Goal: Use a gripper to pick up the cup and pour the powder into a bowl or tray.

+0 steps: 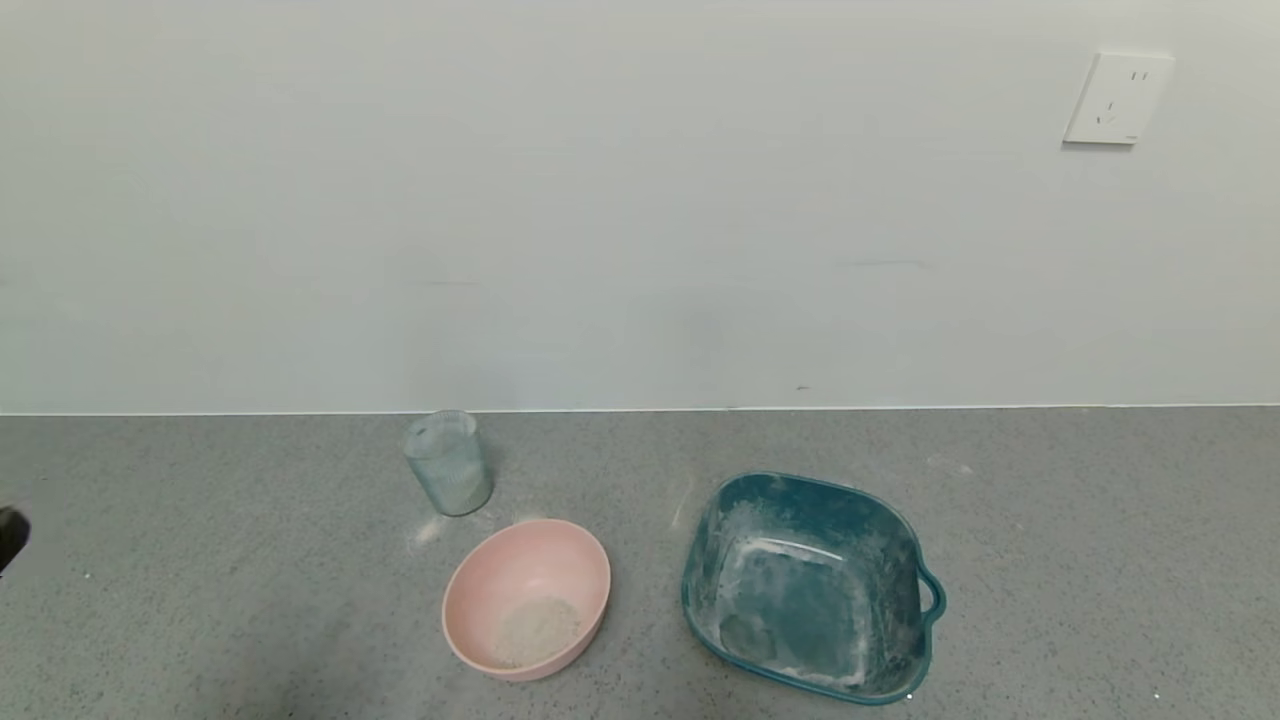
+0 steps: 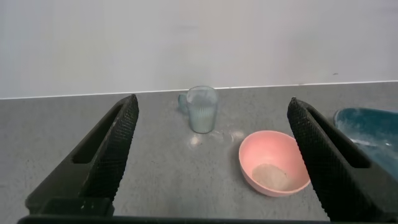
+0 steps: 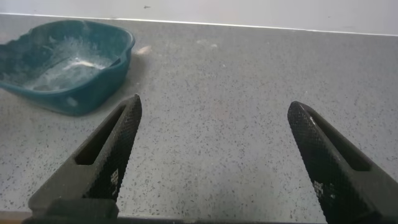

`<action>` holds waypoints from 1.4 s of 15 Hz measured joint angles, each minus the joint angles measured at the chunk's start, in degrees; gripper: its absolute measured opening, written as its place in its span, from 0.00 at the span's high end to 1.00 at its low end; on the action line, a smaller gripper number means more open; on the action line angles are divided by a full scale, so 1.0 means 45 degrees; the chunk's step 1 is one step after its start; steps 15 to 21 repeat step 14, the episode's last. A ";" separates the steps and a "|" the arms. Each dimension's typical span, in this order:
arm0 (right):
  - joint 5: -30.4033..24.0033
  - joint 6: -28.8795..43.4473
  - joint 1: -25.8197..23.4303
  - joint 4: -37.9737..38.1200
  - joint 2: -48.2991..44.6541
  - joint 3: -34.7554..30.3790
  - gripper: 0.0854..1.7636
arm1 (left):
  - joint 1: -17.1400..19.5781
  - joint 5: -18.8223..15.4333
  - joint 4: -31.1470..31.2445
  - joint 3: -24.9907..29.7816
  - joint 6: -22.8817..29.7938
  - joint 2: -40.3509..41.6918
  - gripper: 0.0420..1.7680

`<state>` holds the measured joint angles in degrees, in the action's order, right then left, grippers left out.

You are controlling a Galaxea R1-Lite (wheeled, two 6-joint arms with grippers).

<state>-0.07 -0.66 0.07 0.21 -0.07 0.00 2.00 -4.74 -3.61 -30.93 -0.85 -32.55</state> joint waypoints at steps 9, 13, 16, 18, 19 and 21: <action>0.0000 -0.0011 0.0000 -0.0011 0.0000 0.0000 0.03 | -0.0225 -0.0005 0.3042 0.0834 -0.0043 0.4936 0.03; 0.0000 -0.0005 0.0000 -0.0005 0.0000 0.0000 0.03 | -0.0352 0.0173 0.2633 0.2471 -0.0030 0.6247 0.03; 0.0005 0.0000 0.0000 -0.0005 0.0000 0.0000 0.03 | -0.0360 0.0233 0.2295 0.2966 -0.0011 0.6507 0.03; 0.0005 0.0000 0.0000 -0.0005 0.0000 0.0000 0.03 | -0.0360 0.0233 0.2295 0.2966 -0.0011 0.6507 0.03; 0.0005 0.0000 0.0000 -0.0005 0.0000 0.0000 0.03 | -0.0360 0.0233 0.2295 0.2966 -0.0011 0.6507 0.03; 0.0005 0.0000 0.0000 -0.0005 0.0000 0.0000 0.03 | -0.0360 0.0233 0.2295 0.2966 -0.0011 0.6507 0.03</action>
